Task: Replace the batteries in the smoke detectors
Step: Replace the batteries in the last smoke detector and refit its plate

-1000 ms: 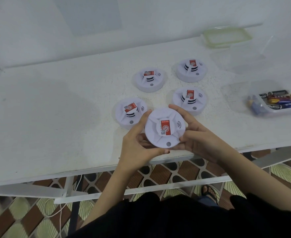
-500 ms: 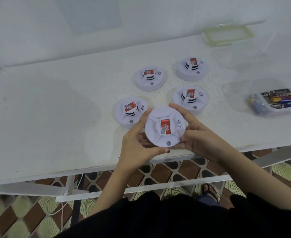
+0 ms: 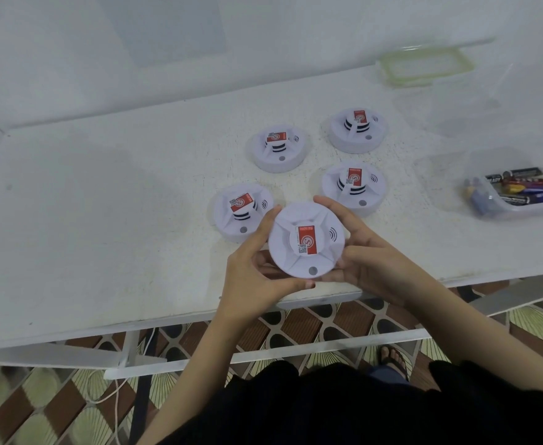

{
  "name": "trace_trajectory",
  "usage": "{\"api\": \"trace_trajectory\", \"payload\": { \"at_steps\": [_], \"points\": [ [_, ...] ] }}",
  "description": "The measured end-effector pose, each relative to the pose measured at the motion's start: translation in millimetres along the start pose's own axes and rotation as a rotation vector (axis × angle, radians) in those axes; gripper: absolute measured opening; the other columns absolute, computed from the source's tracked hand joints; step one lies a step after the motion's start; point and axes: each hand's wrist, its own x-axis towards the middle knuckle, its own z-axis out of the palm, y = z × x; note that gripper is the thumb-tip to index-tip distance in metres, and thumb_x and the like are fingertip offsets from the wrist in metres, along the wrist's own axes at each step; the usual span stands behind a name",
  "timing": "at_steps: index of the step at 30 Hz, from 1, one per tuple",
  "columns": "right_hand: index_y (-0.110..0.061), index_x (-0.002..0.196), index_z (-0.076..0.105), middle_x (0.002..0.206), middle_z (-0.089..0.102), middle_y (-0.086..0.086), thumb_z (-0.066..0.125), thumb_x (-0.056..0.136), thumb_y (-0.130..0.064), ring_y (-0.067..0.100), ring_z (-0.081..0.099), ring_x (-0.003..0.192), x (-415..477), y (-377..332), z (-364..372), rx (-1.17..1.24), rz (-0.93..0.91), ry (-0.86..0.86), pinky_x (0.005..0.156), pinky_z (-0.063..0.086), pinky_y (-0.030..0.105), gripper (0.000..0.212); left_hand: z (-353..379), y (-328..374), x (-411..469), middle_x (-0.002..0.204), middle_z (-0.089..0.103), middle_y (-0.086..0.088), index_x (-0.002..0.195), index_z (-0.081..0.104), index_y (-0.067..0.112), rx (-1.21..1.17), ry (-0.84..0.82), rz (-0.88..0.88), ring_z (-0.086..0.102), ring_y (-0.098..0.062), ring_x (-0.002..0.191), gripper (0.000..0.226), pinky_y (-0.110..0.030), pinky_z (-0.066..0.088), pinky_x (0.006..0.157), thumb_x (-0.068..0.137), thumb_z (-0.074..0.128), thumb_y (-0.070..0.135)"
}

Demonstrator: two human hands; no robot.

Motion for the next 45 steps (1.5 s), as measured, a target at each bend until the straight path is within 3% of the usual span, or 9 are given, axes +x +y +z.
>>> {"api": "trace_trajectory", "payload": {
  "at_steps": [4, 12, 18, 27, 33, 39, 42, 45],
  "points": [
    [-0.037, 0.135, 0.041, 0.139, 0.052, -0.001, 0.039, 0.076, 0.009, 0.030, 0.056, 0.119, 0.5, 0.7, -0.6, 0.016, -0.004, -0.006, 0.081, 0.057, 0.041, 0.075, -0.1, -1.6, 0.2, 0.122, 0.064, 0.020, 0.145, 0.040, 0.025, -0.012, 0.002, -0.007, 0.067, -0.004, 0.103, 0.106, -0.025, 0.058, 0.076, 0.055, 0.091, 0.000],
    [-0.037, 0.135, 0.040, 0.139, 0.052, 0.001, 0.042, 0.075, 0.008, 0.031, 0.056, 0.120, 1.2, 0.3, -1.1, 0.016, -0.002, -0.004, 0.083, 0.056, 0.044, 0.075, 0.4, -1.7, 1.0, 0.120, 0.064, 0.023, 0.144, 0.040, 0.028, -0.016, -0.002, -0.008, 0.067, -0.003, 0.103, 0.107, -0.024, 0.058, 0.076, 0.055, 0.090, 0.000],
    [-0.037, 0.135, 0.041, 0.141, 0.050, 0.000, 0.054, 0.069, 0.002, 0.030, 0.055, 0.121, 1.6, 1.5, -1.6, 0.030, -0.004, -0.021, 0.082, 0.056, 0.043, 0.077, 0.1, -2.5, 0.9, 0.124, 0.062, 0.020, 0.146, 0.039, 0.025, -0.011, -0.004, 0.007, 0.066, -0.002, 0.105, 0.107, -0.024, 0.058, 0.078, 0.055, 0.091, 0.002],
    [-0.038, 0.135, 0.041, 0.138, 0.053, -0.001, 0.043, 0.076, 0.008, 0.031, 0.057, 0.118, 1.2, 0.5, -1.9, 0.006, -0.002, 0.002, 0.084, 0.055, 0.045, 0.075, 0.1, -2.6, 1.5, 0.127, 0.060, 0.021, 0.144, 0.039, 0.029, -0.016, -0.001, 0.013, 0.065, -0.006, 0.108, 0.106, -0.029, 0.059, 0.081, 0.056, 0.091, 0.004],
    [-0.036, 0.137, 0.039, 0.139, 0.052, 0.000, 0.056, 0.069, -0.002, 0.031, 0.056, 0.120, 1.4, 1.0, -2.8, 0.026, 0.001, -0.032, 0.086, 0.054, 0.047, 0.078, 0.3, -2.9, 2.2, 0.123, 0.064, 0.019, 0.143, 0.039, 0.034, -0.016, -0.005, -0.012, 0.067, -0.007, 0.104, 0.108, -0.035, 0.060, 0.079, 0.054, 0.091, 0.002],
    [-0.038, 0.136, 0.039, 0.134, 0.056, -0.004, 0.051, 0.071, 0.010, 0.028, 0.058, 0.117, 0.0, -1.9, -0.1, -0.021, 0.001, 0.002, 0.086, 0.055, 0.045, 0.082, -0.1, -2.1, 2.1, 0.124, 0.062, 0.021, 0.144, 0.039, 0.030, -0.010, -0.007, -0.012, 0.066, -0.006, 0.107, 0.107, -0.032, 0.060, 0.080, 0.054, 0.091, 0.003],
    [-0.040, 0.137, 0.038, 0.136, 0.055, 0.001, 0.058, 0.066, 0.011, 0.030, 0.056, 0.119, 0.4, -2.2, 0.1, -0.072, 0.016, -0.012, 0.089, 0.052, 0.048, 0.089, -1.0, -1.7, 1.9, 0.124, 0.063, 0.020, 0.144, 0.040, 0.029, 0.003, -0.005, -0.015, 0.065, -0.005, 0.108, 0.107, -0.032, 0.059, 0.080, 0.054, 0.092, 0.004],
    [-0.040, 0.137, 0.036, 0.133, 0.056, 0.008, 0.051, 0.067, 0.019, 0.035, 0.056, 0.116, 0.6, -2.6, 0.1, -0.138, 0.042, -0.005, 0.087, 0.053, 0.047, 0.093, -2.8, -2.0, 1.0, 0.123, 0.065, 0.013, 0.144, 0.041, 0.028, 0.000, -0.014, -0.021, 0.066, -0.008, 0.107, 0.107, -0.036, 0.059, 0.082, 0.053, 0.093, 0.006]
  ]
}}
